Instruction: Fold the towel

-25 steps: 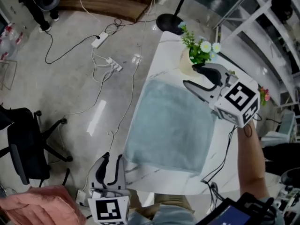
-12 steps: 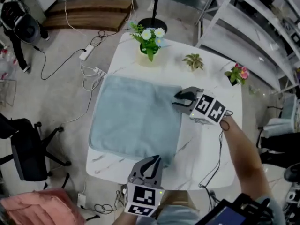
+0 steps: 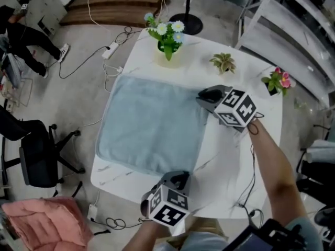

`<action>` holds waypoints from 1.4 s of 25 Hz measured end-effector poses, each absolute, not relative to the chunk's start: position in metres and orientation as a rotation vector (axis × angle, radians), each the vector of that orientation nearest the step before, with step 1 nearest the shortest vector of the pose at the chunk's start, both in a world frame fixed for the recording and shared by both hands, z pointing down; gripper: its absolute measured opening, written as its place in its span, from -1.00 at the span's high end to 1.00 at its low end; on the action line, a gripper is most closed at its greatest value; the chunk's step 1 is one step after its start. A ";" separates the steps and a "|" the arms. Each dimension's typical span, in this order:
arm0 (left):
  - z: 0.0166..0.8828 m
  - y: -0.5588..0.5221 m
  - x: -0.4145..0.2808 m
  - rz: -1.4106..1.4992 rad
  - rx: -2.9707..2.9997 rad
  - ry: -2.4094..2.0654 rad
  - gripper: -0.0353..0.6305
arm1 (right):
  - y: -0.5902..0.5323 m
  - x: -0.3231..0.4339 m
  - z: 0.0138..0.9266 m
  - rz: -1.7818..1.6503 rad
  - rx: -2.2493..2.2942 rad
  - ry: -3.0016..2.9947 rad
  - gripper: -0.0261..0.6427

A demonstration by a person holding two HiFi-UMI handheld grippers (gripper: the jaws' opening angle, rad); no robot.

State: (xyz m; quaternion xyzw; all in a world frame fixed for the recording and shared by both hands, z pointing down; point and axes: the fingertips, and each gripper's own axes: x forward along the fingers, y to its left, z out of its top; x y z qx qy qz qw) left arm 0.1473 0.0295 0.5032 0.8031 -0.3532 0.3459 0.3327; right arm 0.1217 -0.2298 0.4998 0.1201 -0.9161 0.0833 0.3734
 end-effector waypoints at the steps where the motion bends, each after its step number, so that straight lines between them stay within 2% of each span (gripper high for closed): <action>1: 0.505 0.030 0.147 0.900 2.088 -0.912 0.87 | -0.232 0.124 0.500 0.196 0.311 -2.336 0.77; 9: 0.507 0.051 0.192 0.911 2.095 -0.782 0.87 | -0.223 0.153 0.507 0.127 0.256 -2.219 0.83; 19: 0.510 0.090 0.271 0.925 2.120 -0.638 0.87 | -0.183 0.273 0.512 0.168 0.304 -2.125 0.84; 26: 0.508 0.094 0.302 0.922 2.150 -0.566 0.87 | -0.181 0.300 0.514 0.222 0.319 -2.122 0.83; 30: 0.454 0.071 0.290 0.708 2.183 -0.556 0.85 | -0.178 0.284 0.447 0.352 0.469 -2.301 0.53; 31: 0.436 0.068 0.286 0.668 2.206 -0.526 0.80 | -0.175 0.281 0.425 0.402 0.517 -2.359 0.49; 32: 0.421 0.067 0.283 0.646 2.229 -0.487 0.65 | -0.172 0.279 0.407 0.441 0.562 -2.401 0.46; 35: 0.395 0.075 0.277 0.666 2.289 -0.313 0.37 | -0.164 0.285 0.380 0.473 0.713 -2.409 0.44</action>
